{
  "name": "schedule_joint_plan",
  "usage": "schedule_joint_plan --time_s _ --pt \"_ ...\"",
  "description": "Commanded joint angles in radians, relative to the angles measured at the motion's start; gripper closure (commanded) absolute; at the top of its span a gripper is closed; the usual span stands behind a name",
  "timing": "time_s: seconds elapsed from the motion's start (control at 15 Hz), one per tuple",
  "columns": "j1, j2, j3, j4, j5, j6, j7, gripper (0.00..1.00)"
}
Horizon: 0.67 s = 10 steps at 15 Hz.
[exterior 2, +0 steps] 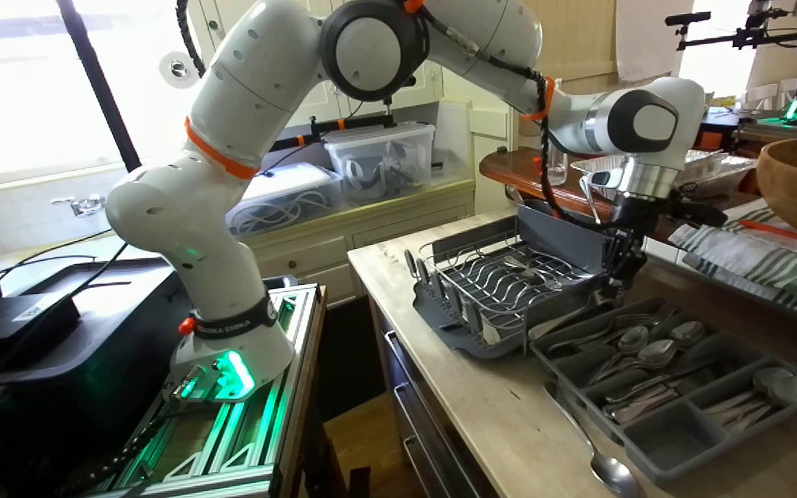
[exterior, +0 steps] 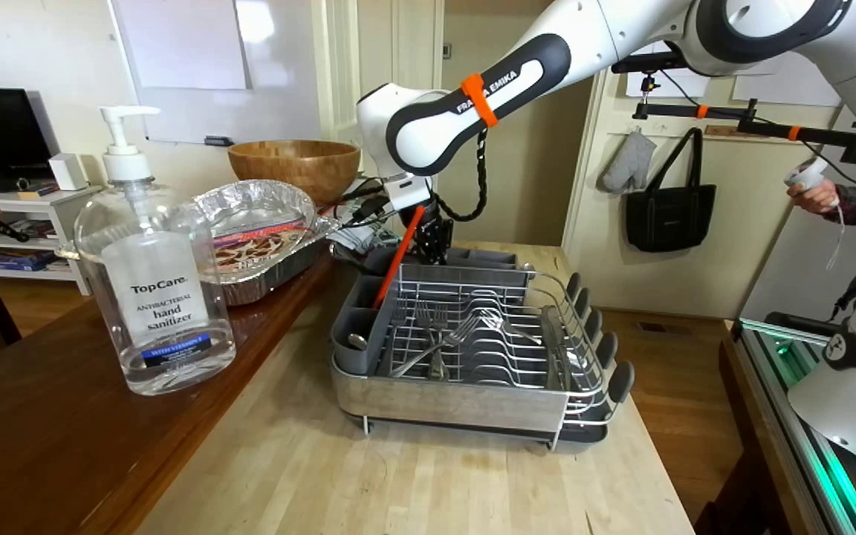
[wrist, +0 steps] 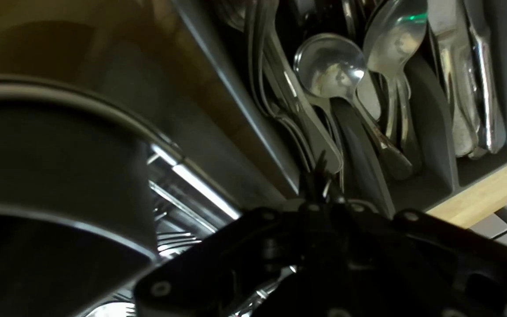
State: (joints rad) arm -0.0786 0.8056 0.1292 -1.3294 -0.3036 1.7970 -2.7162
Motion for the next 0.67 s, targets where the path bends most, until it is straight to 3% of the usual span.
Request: schedule_joint_plan --time_s 0.0,0.07,0.13,0.2,0.33,0.47,0.53,0.6 --pt "-0.081 0.005 0.131 0.015 -0.055 -0.048 -0.014 0.99" --pt "-0.048 -0.005 0.076 0.026 -0.018 -0.042 -0.054 0.99" --pt "-0.093 -0.007 0.144 0.019 -0.063 -0.041 -0.01 0.99" --pt "-0.085 -0.013 0.133 0.022 -0.048 -0.04 -0.022 0.99" --pt "-0.143 -0.019 0.227 0.012 -0.062 -0.039 -0.032 0.99" --pt "-0.11 -0.034 0.173 0.012 -0.073 -0.03 -0.013 0.99" --pt "-0.059 -0.05 0.089 0.011 -0.018 -0.013 -0.04 0.99" --pt "-0.058 -0.056 0.082 0.017 -0.018 -0.026 -0.037 0.99"
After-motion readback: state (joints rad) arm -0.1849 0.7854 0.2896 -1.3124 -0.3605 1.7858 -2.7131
